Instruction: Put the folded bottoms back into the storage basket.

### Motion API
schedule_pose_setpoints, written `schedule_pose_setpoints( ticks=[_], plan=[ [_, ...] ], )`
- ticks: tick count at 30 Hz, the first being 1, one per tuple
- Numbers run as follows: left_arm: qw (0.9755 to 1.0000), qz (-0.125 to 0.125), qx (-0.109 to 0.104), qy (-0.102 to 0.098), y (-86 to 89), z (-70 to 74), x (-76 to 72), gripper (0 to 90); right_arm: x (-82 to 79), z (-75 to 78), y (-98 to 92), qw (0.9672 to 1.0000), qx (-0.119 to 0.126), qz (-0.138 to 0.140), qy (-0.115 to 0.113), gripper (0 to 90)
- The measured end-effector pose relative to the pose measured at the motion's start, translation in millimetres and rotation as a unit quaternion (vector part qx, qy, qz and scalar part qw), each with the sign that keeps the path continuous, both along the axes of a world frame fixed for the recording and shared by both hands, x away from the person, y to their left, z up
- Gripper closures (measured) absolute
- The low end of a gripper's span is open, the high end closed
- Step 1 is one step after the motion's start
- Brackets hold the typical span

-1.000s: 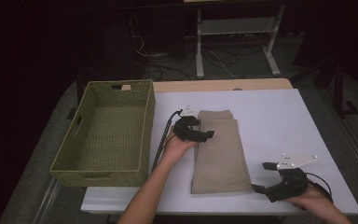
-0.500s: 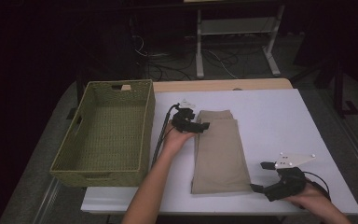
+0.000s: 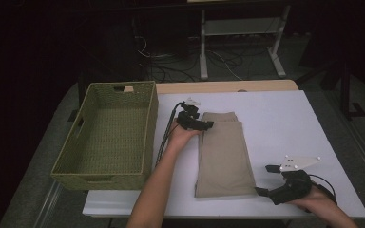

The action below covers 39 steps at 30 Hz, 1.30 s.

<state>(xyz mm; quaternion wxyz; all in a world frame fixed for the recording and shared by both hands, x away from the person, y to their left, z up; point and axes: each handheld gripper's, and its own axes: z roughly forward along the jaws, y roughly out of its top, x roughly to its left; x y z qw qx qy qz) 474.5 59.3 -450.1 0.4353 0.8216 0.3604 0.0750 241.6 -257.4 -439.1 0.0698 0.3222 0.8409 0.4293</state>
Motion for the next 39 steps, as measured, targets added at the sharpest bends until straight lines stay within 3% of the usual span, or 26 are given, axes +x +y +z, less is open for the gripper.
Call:
schedule_pose_setpoints(
  ticks=[6,15,19,32,39],
  plan=[
    [0.9995,-0.013,0.03,-0.004,-5.5,-6.0,3.1,22.8,0.1,-0.1,-0.6,1.0,0.001,-0.001,0.0,8.0],
    [0.9994,-0.02,0.028,0.009,-6.0,-7.2,8.7,28.6,-0.1,-0.1,-0.3,1.0,0.001,0.0,0.001,8.1],
    [0.9989,-0.025,0.04,-0.001,-8.9,-6.9,7.4,34.1,-0.1,-0.1,0.1,1.0,0.001,0.0,0.001,8.1],
    [0.9989,-0.039,0.025,0.002,-5.6,-8.1,8.6,58.0,-0.4,-0.2,1.0,1.0,0.001,0.003,0.002,8.1],
    [0.9986,-0.049,0.008,0.018,-4.5,-9.1,8.2,71.0,-0.3,-0.3,1.5,1.0,0.001,0.005,0.002,8.1]
  ],
)
